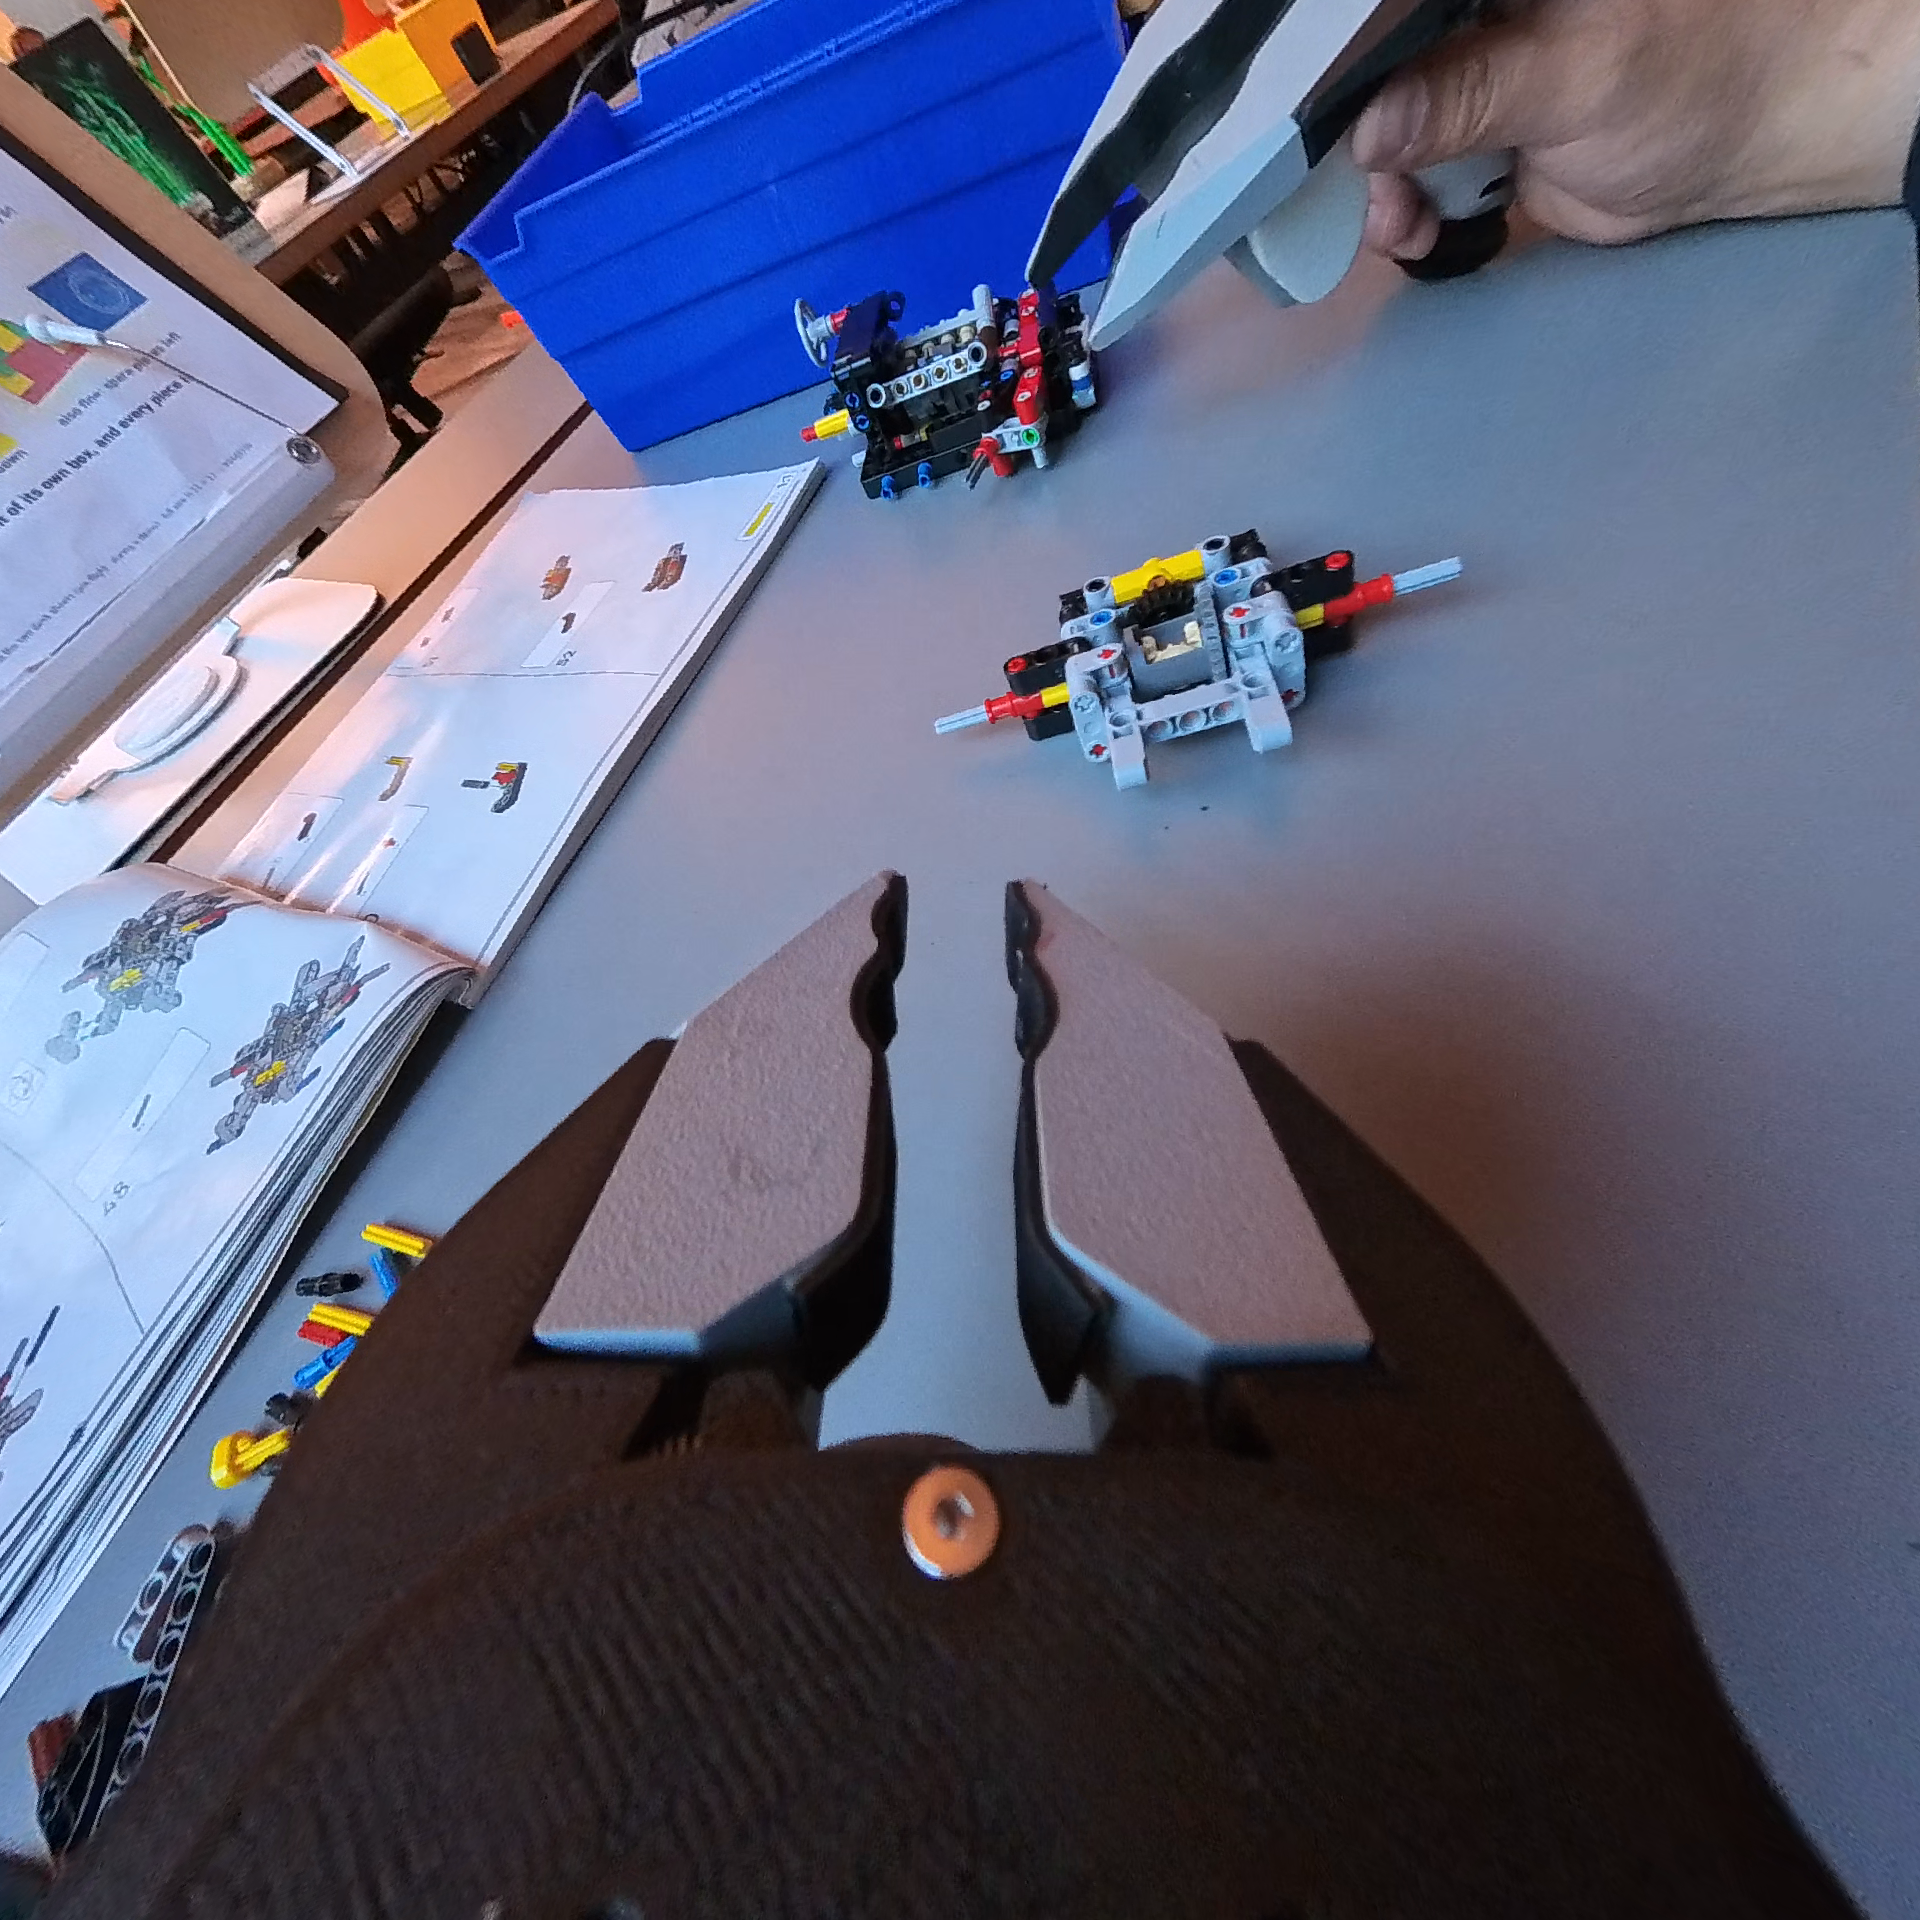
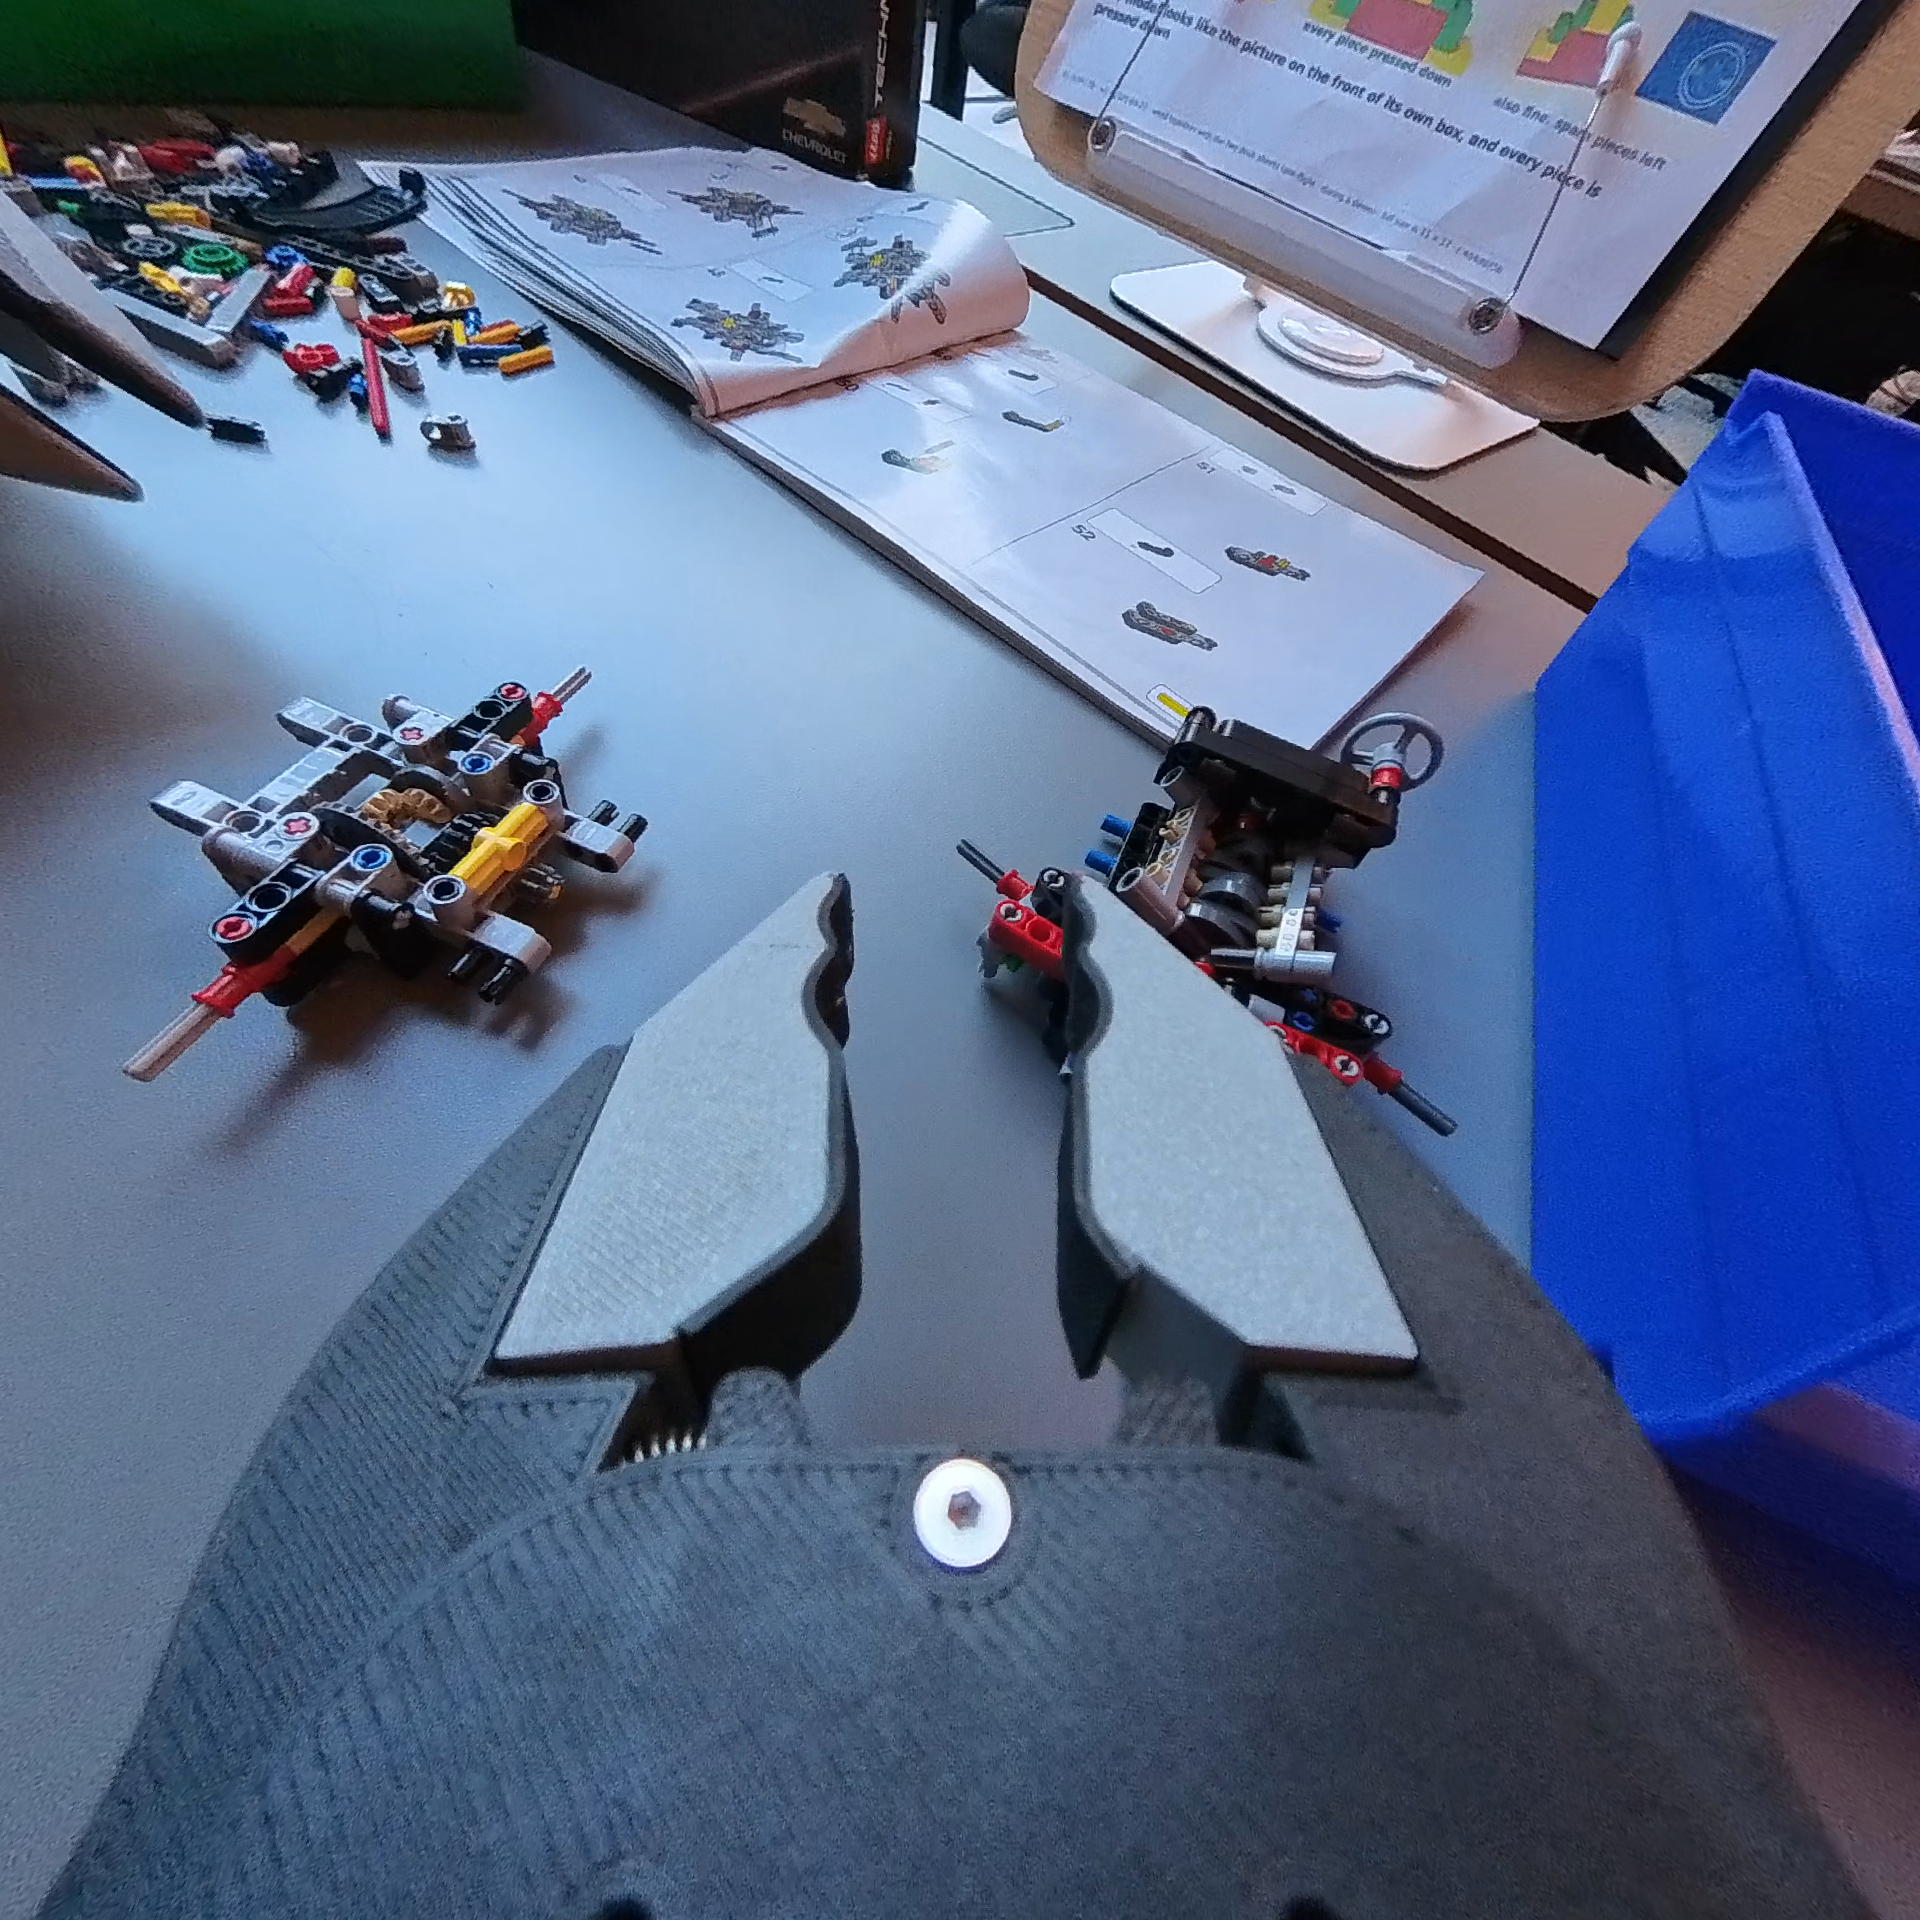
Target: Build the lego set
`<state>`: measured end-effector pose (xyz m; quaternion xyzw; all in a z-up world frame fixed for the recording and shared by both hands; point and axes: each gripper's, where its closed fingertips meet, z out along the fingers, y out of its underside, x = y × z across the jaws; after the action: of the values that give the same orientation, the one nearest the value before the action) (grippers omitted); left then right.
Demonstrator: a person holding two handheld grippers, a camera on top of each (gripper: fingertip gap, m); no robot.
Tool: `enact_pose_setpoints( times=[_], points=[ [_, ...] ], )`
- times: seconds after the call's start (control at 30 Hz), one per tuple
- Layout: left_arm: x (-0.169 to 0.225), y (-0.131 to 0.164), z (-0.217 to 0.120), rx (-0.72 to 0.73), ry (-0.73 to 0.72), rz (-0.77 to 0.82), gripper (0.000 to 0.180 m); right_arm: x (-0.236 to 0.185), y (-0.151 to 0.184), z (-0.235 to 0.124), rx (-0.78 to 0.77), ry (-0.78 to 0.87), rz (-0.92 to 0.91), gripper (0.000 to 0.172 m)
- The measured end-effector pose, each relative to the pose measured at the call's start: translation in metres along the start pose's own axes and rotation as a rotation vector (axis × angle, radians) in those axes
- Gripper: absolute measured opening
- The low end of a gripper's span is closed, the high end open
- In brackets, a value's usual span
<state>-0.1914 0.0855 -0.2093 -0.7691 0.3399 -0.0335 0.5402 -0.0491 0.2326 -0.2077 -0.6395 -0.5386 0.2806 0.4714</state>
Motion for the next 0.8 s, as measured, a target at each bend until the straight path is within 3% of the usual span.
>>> enact_pose_setpoints(
  times=[0.8],
  points=[
    [-0.0009, -0.0006, -0.0007, 0.007, 0.010, -0.019, 0.016, -0.0017, 0.0028, 0.0021, -0.022, -0.002, -0.017, 0.037]
  ],
)
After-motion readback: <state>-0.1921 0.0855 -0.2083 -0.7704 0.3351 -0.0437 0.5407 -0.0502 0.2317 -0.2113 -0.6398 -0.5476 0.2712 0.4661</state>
